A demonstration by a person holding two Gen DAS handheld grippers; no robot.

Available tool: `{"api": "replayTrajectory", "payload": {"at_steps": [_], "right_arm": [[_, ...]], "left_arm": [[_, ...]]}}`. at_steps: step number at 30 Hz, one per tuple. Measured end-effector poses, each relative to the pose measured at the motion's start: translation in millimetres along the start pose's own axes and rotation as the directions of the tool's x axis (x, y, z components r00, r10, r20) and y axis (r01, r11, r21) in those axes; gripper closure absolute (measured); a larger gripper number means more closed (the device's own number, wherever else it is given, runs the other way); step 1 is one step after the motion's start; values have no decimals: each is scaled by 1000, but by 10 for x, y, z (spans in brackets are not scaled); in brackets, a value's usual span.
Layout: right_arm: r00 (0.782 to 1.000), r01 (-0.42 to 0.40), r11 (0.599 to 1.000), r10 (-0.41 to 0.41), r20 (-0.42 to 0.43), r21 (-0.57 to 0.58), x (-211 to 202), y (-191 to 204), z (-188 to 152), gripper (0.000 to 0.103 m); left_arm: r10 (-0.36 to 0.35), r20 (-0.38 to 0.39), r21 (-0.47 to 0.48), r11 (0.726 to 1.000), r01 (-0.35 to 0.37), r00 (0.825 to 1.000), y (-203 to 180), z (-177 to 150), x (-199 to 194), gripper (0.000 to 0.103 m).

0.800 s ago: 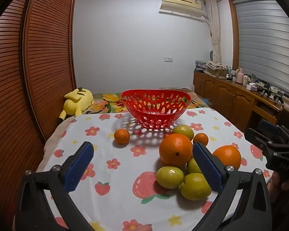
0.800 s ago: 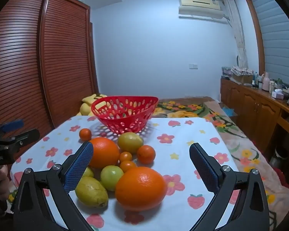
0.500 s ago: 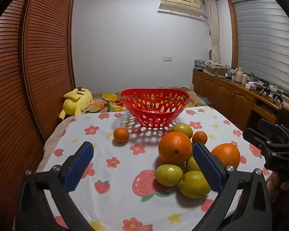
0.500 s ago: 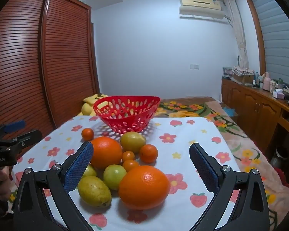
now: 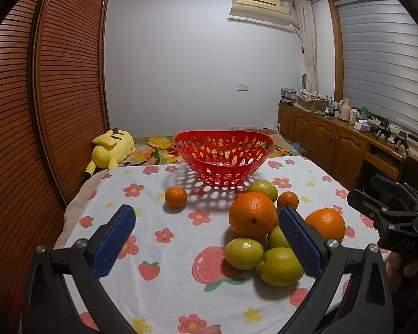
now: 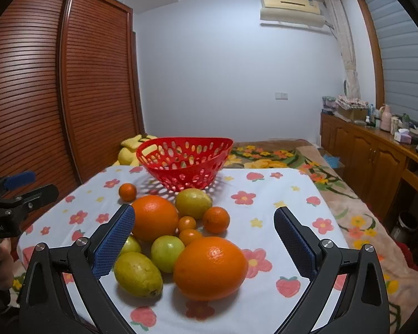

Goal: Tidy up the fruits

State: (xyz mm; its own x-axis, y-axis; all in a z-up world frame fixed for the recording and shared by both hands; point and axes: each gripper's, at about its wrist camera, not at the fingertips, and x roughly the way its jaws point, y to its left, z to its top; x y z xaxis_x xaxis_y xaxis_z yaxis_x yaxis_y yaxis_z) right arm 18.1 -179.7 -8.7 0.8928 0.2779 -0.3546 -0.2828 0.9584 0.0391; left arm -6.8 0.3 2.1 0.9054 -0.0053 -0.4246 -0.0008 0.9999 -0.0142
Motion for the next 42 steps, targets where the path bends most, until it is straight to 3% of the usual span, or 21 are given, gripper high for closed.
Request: {"api": "replayTrajectory", "payload": {"at_steps": [42], "right_arm": [[1000,-3,1000,3,-10,-3,1,31,21,1]], "left_arm": [[-3,9,2,1000,3,1000,-11,27,-45,0]]}}
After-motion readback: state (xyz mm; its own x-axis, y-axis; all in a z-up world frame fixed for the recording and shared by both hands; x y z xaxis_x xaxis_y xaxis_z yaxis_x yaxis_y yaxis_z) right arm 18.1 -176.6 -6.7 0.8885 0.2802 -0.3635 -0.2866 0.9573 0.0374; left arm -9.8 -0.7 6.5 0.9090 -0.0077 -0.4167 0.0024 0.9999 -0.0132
